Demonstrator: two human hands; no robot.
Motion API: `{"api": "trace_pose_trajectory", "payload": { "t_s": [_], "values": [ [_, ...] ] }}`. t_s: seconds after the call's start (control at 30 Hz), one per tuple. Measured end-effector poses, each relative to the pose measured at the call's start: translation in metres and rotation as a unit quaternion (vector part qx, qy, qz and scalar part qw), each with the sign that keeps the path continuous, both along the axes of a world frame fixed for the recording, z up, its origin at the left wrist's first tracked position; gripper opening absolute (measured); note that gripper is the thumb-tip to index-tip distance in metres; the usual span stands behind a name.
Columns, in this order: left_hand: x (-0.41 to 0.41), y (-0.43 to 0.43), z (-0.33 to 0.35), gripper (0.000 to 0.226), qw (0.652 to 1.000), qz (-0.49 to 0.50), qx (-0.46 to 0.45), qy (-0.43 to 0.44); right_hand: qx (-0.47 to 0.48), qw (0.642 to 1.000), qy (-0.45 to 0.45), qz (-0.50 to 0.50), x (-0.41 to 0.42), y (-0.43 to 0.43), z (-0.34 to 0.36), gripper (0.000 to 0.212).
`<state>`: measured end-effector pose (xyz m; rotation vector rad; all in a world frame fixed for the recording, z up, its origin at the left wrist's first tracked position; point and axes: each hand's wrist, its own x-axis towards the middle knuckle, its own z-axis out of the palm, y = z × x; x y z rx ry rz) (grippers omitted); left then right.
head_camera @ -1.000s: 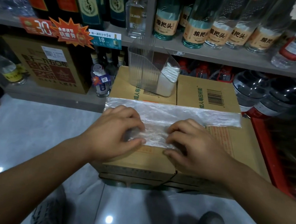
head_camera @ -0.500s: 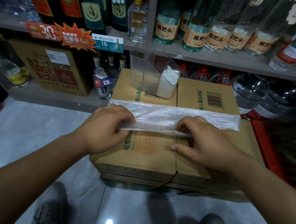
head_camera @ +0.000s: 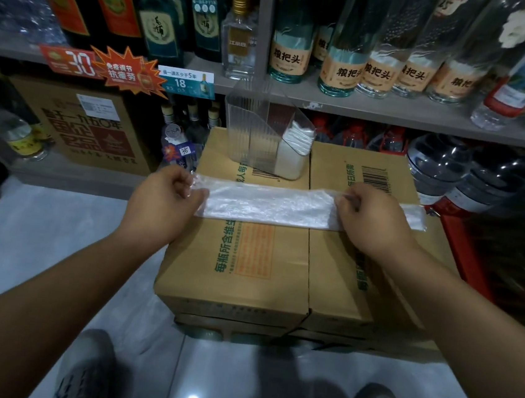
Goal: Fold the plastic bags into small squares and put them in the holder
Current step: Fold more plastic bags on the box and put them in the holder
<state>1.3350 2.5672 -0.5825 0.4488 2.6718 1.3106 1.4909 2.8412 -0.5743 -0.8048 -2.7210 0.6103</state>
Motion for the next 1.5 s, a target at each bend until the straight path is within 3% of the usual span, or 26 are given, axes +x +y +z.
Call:
{"api": "trace_pose_trajectory", "payload": {
  "t_s": [0.1,0.17,0.23,0.3,0.37,0.43,0.7,0.8,0.97,1.03,1.1,1.17,1.23,1.37,1.5],
  "values": [
    [0.002,0.004,-0.003,0.019,0.998,0.0,-0.049,0.048,0.036,0.999,-0.009,-0.006,-0.004,-0.001,-0.005,0.018],
    [0.005,0.006,-0.003,0.037,0.985,-0.018,-0.112,0.132,0.051,0.998,-0.02,-0.005,-0.006,-0.003,-0.006,0.017],
    [0.009,0.011,0.002,0.054,0.954,-0.082,-0.147,0.247,0.068,0.997,-0.035,-0.002,-0.008,-0.004,-0.005,0.016],
    [0.012,0.018,0.008,0.056,0.924,-0.199,-0.163,0.283,0.084,0.995,-0.049,-0.005,-0.009,-0.006,-0.004,0.016],
    [0.013,0.024,0.003,0.058,0.902,-0.292,-0.199,0.249,0.095,0.994,-0.061,-0.005,-0.01,-0.007,-0.003,0.016],
    [0.013,0.026,-0.009,0.064,0.887,-0.323,-0.252,0.211,0.103,0.992,-0.07,-0.003,-0.012,-0.01,-0.002,0.018],
    [0.011,0.029,-0.021,0.075,0.882,-0.292,-0.331,0.166,0.108,0.992,-0.063,-0.008,-0.014,-0.01,-0.001,0.016],
    [0.011,0.032,-0.022,0.083,0.885,-0.284,-0.332,0.163,0.103,0.993,-0.062,-0.011,-0.014,-0.009,-0.002,0.014],
    [0.01,0.032,-0.024,0.078,0.881,-0.285,-0.336,0.173,0.131,0.989,-0.065,-0.038,-0.015,-0.008,0.002,0.012],
    [0.01,0.032,-0.026,0.078,0.877,-0.282,-0.346,0.179,0.196,0.98,-0.042,-0.021,-0.014,-0.017,0.006,0.026],
    [0.011,0.032,-0.026,0.079,0.876,-0.278,-0.349,0.181,0.213,0.974,-0.019,0.075,-0.016,-0.04,0.009,0.04],
    [0.012,0.033,-0.026,0.082,0.877,-0.278,-0.347,0.184,0.16,0.966,-0.051,0.198,-0.019,-0.069,0.006,0.054],
    [0.012,0.033,-0.026,0.085,0.878,-0.276,-0.343,0.186,0.098,0.954,-0.122,0.255,-0.021,-0.088,-0.004,0.062],
    [0.013,0.031,-0.028,0.085,0.878,-0.277,-0.339,0.195,0.096,0.939,-0.201,0.261,-0.018,-0.087,-0.016,0.073],
    [0.012,0.03,-0.028,0.084,0.878,-0.276,-0.338,0.196,0.094,0.949,-0.23,0.193,-0.004,-0.061,-0.015,0.076]
  ]
}}
